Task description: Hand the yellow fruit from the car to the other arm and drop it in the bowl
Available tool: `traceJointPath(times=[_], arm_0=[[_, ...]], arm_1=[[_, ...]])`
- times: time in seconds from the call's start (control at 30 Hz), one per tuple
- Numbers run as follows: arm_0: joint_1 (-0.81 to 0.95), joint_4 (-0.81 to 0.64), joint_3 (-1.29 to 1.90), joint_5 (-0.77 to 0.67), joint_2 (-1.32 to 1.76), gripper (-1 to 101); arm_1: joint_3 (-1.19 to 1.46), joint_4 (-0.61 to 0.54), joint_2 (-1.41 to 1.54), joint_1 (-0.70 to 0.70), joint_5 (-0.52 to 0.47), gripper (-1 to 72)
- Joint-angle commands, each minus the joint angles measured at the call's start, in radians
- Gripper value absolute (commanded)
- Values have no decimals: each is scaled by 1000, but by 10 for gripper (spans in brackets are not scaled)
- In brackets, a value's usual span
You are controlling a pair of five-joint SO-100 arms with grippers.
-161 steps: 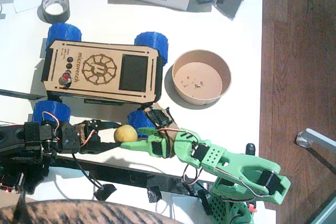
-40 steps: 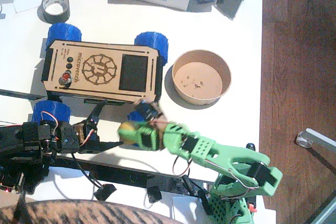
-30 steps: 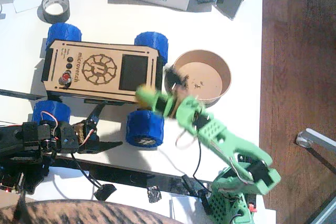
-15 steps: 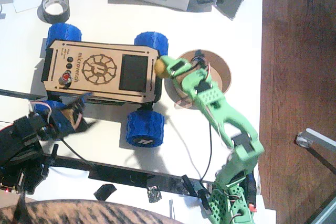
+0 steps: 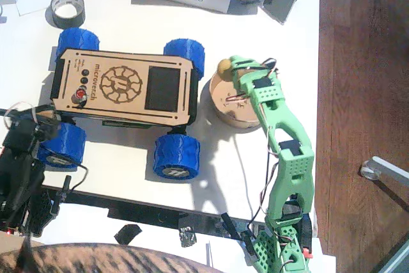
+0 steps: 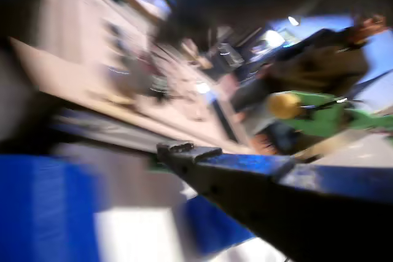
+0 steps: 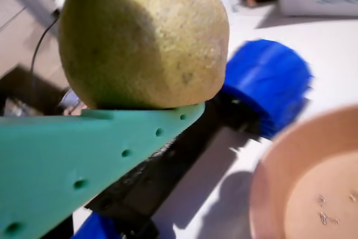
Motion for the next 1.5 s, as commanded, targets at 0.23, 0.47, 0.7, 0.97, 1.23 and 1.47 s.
traceJointPath(times=[0.23,0.47,0.7,0.97,1.23,1.47], arm_0=[[-133,-6,106,166,-60,2],[-132,-2,187,166,80,2],[-132,-3,187,166,80,2],[-132,3,189,166,87,1],[-133,0,189,166,84,1],[-133,-2,189,166,84,1]], arm_1=[[-209,106,-109,107,133,-1],[-385,244,-229,118,156,-1],[-431,272,-276,120,166,0],[-446,301,-288,121,193,198],[-454,325,-290,120,236,271],[-453,327,-296,120,235,252]])
